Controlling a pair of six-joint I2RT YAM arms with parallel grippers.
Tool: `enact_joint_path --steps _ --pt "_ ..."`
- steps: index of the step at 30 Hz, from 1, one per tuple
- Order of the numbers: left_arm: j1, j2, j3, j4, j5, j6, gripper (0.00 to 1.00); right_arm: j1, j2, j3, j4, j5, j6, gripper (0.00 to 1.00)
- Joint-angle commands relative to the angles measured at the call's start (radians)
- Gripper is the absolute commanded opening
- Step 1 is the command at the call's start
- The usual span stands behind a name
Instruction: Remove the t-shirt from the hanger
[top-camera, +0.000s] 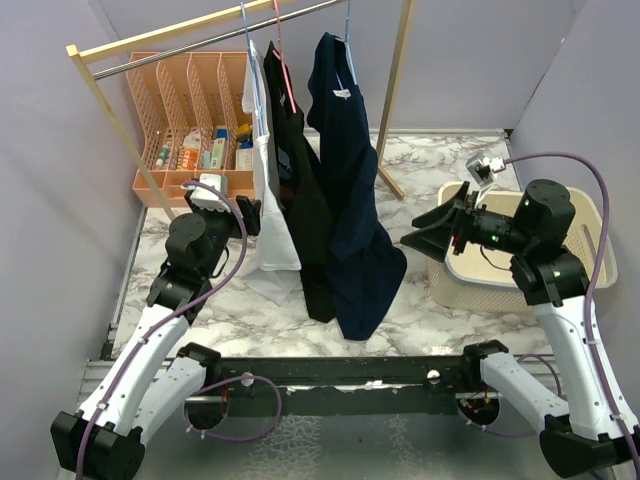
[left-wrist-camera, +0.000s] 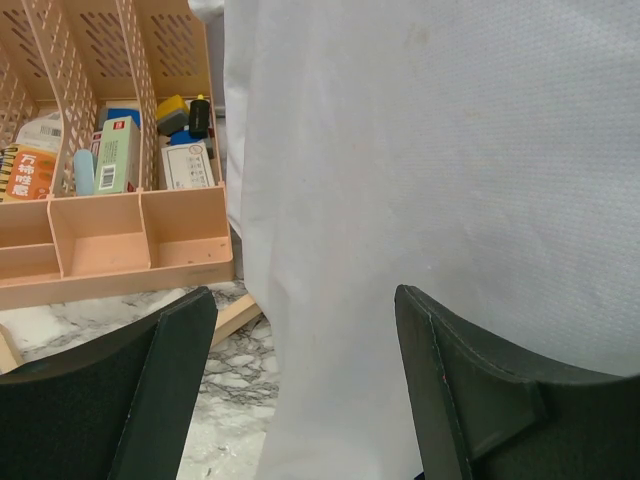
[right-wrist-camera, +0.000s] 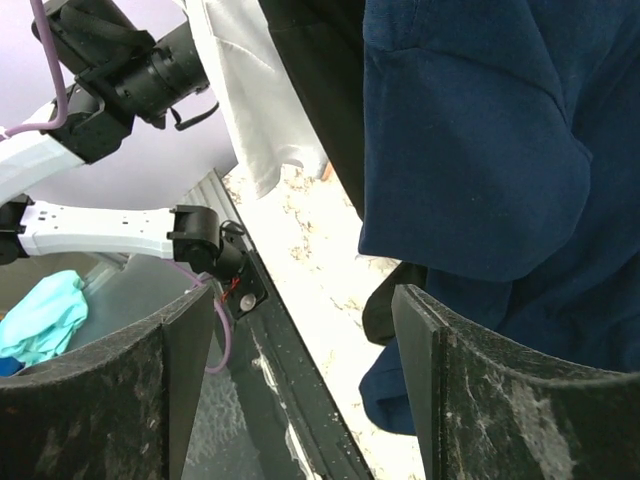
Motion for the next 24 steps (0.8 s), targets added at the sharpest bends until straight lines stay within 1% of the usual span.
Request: enact_joint_path --steps 1,4,8,11,13,15,18,20,21,22,24 --pt "-0.002 -0.013 0.011 0.025 -0.015 -0.007 0.75 -0.004 0.012 0.026 0.007 -0.007 -0.019 0.74" --pt "-0.001 -0.013 0.012 0.024 -0.015 -0.01 0.75 -0.004 0.033 0.067 0.0 0.018 -0.03 0.77" --pt "-0.002 -0.016 0.01 0.025 -0.016 -0.009 0.75 -0.004 0.097 0.183 -0.017 0.07 -0.049 0.76" --pt "-0.002 -0.018 0.01 0.025 -0.016 -0.009 0.75 -0.004 0.19 0.321 -0.077 0.147 -0.073 0.7" --pt "-0.001 -0.018 0.009 0.026 -0.015 -0.012 0.75 -0.004 0.273 0.466 -0.143 0.206 -0.092 0.65" --pt "-0.001 -0.018 0.009 0.029 -0.013 -0.013 0.75 -0.003 0.359 0.603 -0.204 0.276 -0.115 0.62" --pt "0.0 -0.013 0.008 0.029 -0.01 -0.015 0.75 0.009 0.497 0.83 -0.289 0.397 -0.142 0.6" --pt "-0.001 -0.012 0.008 0.029 -0.008 -0.016 0.75 0.031 0.593 0.979 -0.331 0.423 -0.15 0.6" --pt "-0.002 -0.011 0.008 0.028 -0.007 -0.016 0.75 0.055 0.644 1.058 -0.349 0.431 -0.151 0.6" --pt "-0.002 -0.013 0.008 0.03 -0.01 -0.015 0.75 0.088 0.695 1.13 -0.38 0.471 -0.156 0.6" --pt "-0.002 -0.012 0.006 0.03 -0.012 -0.015 0.75 0.183 0.805 1.307 -0.451 0.597 -0.179 0.61"
